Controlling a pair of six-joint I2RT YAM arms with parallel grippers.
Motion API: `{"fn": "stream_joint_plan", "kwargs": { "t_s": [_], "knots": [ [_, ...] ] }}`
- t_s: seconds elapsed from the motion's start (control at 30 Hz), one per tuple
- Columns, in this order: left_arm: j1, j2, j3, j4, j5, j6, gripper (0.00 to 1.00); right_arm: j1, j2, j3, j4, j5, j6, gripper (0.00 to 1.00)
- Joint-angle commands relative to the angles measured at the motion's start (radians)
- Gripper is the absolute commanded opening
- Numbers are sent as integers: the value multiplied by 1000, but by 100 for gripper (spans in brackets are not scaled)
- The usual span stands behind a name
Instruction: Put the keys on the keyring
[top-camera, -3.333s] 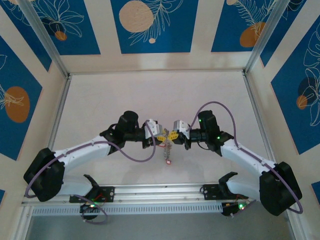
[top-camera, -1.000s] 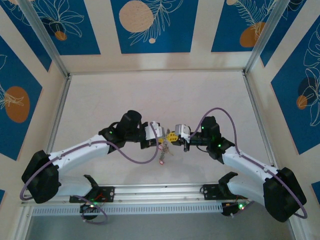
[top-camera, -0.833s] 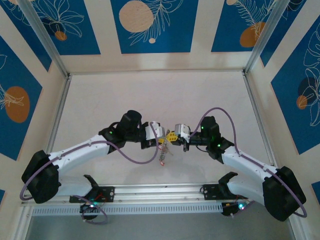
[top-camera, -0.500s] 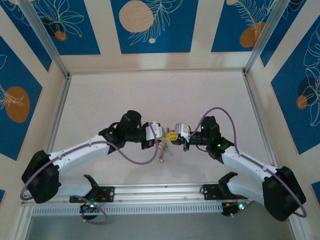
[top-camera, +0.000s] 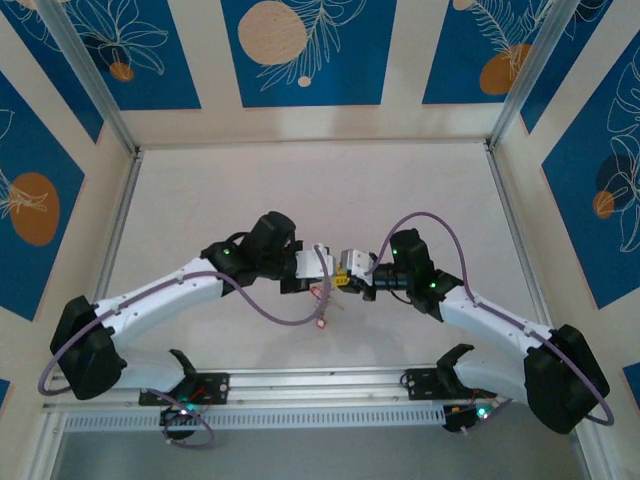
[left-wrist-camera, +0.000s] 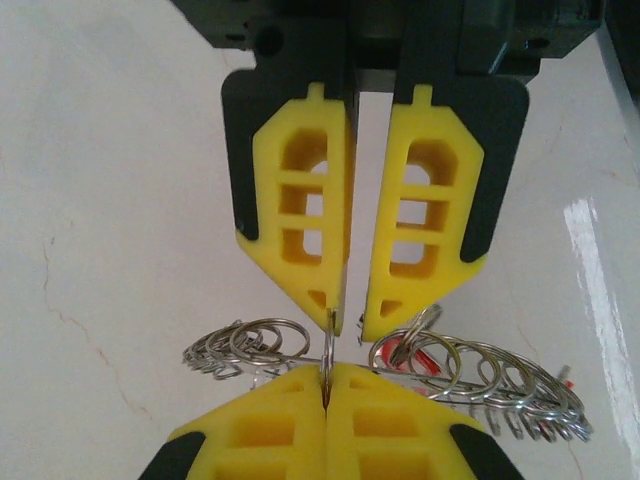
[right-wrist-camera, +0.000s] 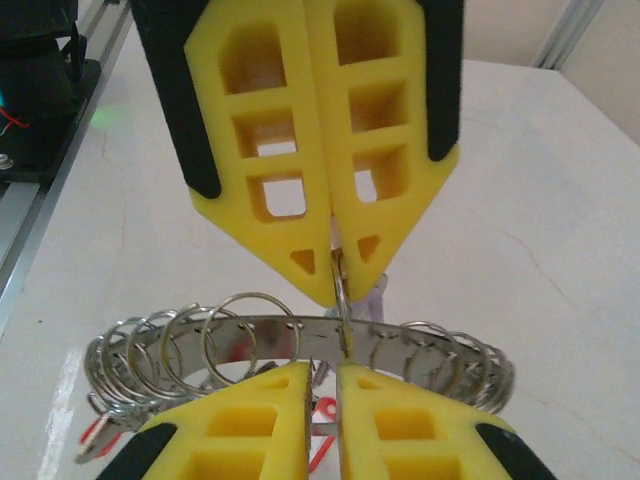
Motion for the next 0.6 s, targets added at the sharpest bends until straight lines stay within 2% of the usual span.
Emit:
{"fn": "stream_joint_plan", "kwargs": {
  "t_s": [0.0, 0.57],
  "knots": [
    [-20, 17, 42, -73, -33, 52, 0, 12, 17, 21, 7, -12, 5, 16],
    [-29, 35, 42, -41, -9, 33, 0, 38, 46, 17, 58, -36, 47, 16]
  ]
}}
